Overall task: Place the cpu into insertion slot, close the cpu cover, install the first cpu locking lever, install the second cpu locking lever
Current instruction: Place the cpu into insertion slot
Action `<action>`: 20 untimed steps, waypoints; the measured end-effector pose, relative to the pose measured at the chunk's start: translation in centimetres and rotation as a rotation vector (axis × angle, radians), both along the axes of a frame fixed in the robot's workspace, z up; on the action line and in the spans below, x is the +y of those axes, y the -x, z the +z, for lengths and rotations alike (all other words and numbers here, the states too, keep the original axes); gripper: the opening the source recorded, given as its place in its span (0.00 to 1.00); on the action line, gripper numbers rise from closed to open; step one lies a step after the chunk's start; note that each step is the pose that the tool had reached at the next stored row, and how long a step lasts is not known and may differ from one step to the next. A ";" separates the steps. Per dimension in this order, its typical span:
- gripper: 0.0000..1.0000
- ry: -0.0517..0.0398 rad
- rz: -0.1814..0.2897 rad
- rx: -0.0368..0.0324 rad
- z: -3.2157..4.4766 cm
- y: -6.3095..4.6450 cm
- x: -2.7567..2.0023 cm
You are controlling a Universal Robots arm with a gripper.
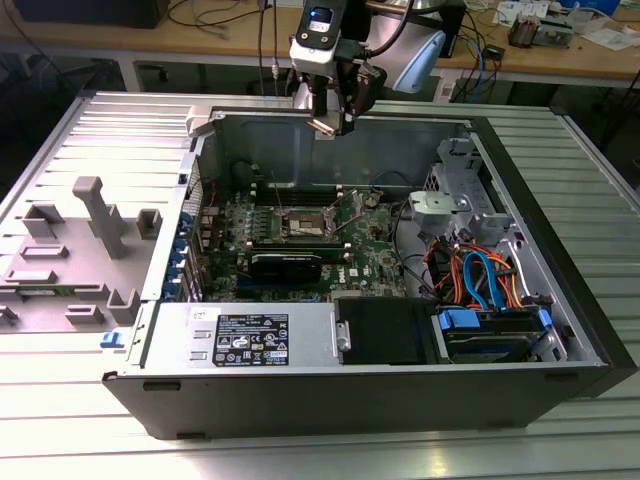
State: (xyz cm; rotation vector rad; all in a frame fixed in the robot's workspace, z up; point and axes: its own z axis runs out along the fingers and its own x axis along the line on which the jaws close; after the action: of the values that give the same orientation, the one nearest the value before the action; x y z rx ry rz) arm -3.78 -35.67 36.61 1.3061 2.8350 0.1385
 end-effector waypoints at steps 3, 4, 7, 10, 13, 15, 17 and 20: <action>0.54 0.0000 -0.005 -0.0001 -0.01 0.0 0.00; 0.54 -0.0001 -0.007 0.0000 -0.01 0.0 0.00; 0.54 0.0000 -0.018 0.0000 -0.03 0.0 0.00; 0.54 0.0000 -0.027 0.0000 -0.04 0.0 0.00; 0.54 -0.0001 -0.038 0.0000 -0.06 0.0 0.00; 0.54 -0.0001 -0.043 0.0000 -0.07 0.0 0.00; 0.54 0.0000 -0.048 0.0000 -0.08 0.0 0.00; 0.54 -0.0001 -0.059 0.0000 -0.10 0.0 0.00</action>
State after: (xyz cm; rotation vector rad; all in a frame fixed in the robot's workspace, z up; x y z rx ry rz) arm -3.78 -35.67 36.51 1.3885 2.7927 0.1376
